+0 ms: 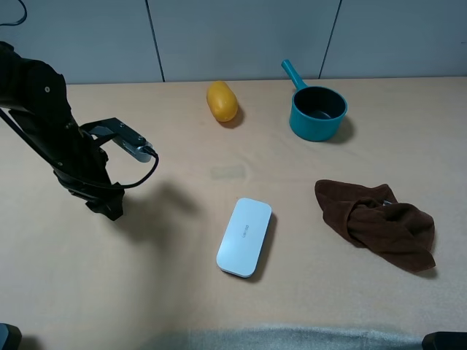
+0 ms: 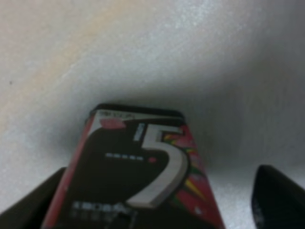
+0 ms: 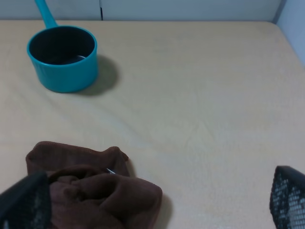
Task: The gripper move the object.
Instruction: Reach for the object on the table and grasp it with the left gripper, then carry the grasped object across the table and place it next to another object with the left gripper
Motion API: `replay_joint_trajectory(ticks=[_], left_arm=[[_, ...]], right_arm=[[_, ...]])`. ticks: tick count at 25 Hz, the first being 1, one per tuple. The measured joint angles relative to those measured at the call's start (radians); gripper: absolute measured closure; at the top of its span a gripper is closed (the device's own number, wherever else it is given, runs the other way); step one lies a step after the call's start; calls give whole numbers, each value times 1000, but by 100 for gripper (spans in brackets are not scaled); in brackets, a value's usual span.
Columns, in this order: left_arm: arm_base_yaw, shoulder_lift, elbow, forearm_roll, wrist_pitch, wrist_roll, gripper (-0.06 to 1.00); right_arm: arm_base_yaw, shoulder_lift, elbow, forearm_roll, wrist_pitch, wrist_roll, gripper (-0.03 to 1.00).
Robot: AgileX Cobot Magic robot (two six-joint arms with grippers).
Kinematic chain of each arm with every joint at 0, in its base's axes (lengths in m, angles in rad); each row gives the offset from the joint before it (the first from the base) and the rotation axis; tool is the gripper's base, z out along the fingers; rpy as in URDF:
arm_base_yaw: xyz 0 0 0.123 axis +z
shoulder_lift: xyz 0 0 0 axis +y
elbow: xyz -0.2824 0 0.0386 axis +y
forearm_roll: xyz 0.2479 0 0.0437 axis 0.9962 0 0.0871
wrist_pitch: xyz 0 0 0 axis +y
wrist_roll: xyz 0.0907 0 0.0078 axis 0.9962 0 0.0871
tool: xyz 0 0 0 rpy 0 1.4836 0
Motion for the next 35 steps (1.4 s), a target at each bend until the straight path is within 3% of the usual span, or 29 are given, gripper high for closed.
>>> replay_joint_trajectory(ticks=[7, 28, 35], left_arm=[[0, 0, 0, 34, 0, 0, 48], [0, -1, 0, 34, 19, 0, 48], [0, -89, -22, 32, 43, -10, 48]], right_arm=[[0, 0, 0, 0, 0, 0, 28], [0, 0, 0, 0, 0, 0, 28], [0, 0, 0, 0, 0, 0, 28]])
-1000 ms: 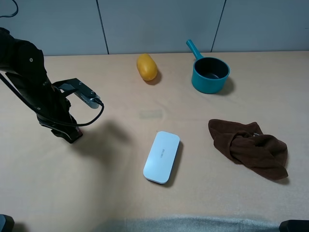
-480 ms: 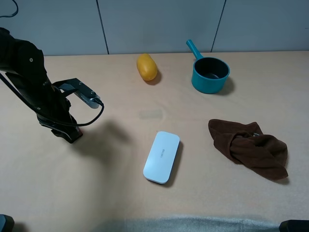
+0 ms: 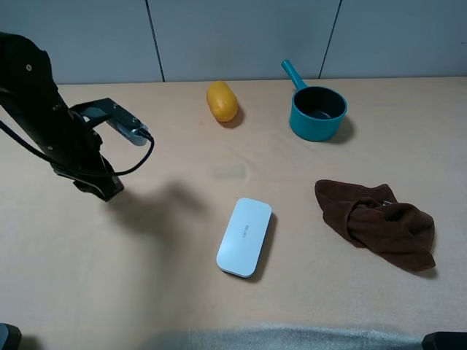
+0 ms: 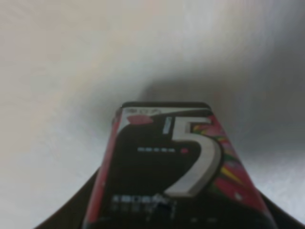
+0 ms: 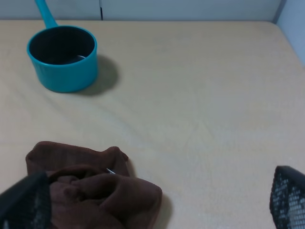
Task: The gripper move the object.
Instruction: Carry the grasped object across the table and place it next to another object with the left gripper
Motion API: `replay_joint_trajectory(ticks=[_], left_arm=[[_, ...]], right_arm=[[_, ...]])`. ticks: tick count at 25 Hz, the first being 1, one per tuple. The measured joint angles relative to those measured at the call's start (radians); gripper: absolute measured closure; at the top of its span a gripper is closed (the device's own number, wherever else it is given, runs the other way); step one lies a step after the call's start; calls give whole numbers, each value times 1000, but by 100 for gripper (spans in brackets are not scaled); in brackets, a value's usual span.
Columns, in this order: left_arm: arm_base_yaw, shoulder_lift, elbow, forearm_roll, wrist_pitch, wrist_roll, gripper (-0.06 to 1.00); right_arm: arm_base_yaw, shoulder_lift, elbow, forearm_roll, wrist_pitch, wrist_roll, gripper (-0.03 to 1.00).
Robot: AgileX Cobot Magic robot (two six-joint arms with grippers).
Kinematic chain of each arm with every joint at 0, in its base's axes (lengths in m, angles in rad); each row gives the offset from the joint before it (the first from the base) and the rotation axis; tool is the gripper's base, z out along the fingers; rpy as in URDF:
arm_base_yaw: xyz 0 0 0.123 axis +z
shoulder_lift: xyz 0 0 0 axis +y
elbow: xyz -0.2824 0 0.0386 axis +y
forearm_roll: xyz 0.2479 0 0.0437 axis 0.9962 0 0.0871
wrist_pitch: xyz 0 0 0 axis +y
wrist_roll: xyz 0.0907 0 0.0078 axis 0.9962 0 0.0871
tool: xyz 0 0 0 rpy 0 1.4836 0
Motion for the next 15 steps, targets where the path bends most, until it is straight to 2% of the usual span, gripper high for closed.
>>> replay_joint_trajectory(ticks=[4, 9, 15], left_arm=[[0, -43, -58, 0, 65, -22, 48], [0, -46, -164, 1, 220, -27, 48], [0, -46, -292, 2, 326, -70, 48]], right_arm=[[0, 0, 0, 0, 0, 0, 28], [0, 0, 0, 0, 0, 0, 28], [0, 0, 0, 0, 0, 0, 28]])
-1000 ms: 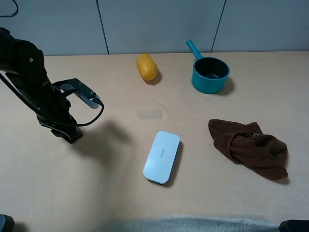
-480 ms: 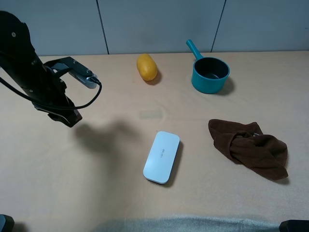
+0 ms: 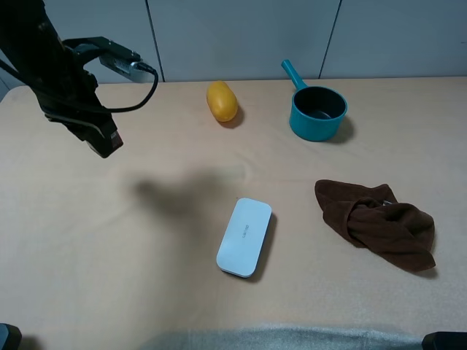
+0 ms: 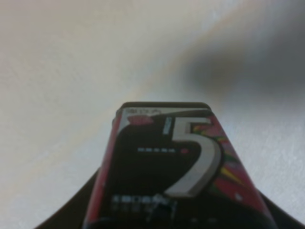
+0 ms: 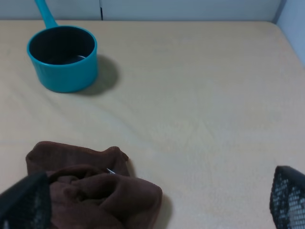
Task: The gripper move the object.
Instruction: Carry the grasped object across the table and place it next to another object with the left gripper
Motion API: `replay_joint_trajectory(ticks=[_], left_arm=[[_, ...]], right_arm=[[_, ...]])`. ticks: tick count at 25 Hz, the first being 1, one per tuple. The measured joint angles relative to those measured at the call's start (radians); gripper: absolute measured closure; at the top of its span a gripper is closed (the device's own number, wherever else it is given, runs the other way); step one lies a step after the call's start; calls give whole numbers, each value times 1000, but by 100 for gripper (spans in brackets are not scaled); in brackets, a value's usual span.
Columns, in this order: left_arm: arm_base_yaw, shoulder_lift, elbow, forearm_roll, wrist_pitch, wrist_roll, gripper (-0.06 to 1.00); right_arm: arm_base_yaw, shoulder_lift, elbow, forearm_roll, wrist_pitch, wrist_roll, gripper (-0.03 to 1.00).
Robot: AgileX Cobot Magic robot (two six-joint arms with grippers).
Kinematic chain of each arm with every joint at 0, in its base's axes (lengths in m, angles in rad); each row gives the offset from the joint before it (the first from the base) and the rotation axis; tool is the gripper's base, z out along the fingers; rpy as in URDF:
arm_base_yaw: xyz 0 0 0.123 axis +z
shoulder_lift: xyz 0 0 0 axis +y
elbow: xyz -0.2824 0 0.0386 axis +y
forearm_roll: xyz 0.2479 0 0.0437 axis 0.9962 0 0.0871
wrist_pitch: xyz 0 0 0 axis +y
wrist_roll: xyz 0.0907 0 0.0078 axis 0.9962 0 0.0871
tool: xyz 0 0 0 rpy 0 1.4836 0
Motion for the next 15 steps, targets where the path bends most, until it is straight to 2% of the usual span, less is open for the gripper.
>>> replay_joint_trajectory(ticks=[15], left_arm=[[0, 0, -188, 0, 90, -97, 48]], right_arm=[[0, 0, 0, 0, 0, 0, 28]])
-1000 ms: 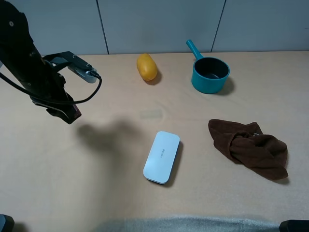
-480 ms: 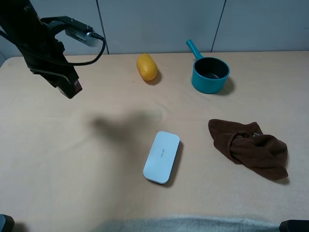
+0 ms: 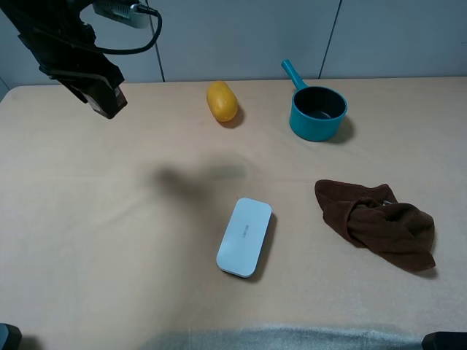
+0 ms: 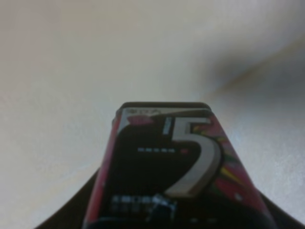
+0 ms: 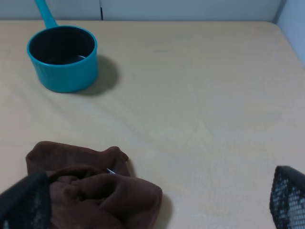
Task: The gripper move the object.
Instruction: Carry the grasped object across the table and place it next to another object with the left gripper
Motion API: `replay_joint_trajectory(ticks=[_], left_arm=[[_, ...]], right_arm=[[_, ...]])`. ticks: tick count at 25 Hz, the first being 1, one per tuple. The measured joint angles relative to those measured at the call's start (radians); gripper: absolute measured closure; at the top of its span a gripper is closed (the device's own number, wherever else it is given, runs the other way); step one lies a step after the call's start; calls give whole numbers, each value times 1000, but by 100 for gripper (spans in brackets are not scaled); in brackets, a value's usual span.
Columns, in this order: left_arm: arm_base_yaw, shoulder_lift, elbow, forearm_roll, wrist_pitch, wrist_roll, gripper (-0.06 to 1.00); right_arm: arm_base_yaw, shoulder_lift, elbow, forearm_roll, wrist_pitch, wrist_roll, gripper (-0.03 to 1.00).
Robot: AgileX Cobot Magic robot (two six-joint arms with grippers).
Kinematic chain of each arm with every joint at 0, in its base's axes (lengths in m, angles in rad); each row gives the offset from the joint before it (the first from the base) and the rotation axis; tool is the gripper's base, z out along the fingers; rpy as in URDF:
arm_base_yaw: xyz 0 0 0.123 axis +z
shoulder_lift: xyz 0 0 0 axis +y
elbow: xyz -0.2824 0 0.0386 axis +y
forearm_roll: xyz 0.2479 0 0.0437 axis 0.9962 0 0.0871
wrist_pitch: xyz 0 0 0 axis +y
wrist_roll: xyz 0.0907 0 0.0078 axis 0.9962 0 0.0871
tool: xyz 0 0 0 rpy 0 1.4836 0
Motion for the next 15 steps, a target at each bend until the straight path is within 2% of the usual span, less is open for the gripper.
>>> replay_joint_trajectory(ticks=[8, 15], left_arm=[[-4, 25, -74, 3, 53, -28, 48], [-89, 173, -276, 37, 158, -35, 48]], right_arm=[[0, 0, 0, 0, 0, 0, 28], [0, 0, 0, 0, 0, 0, 28]])
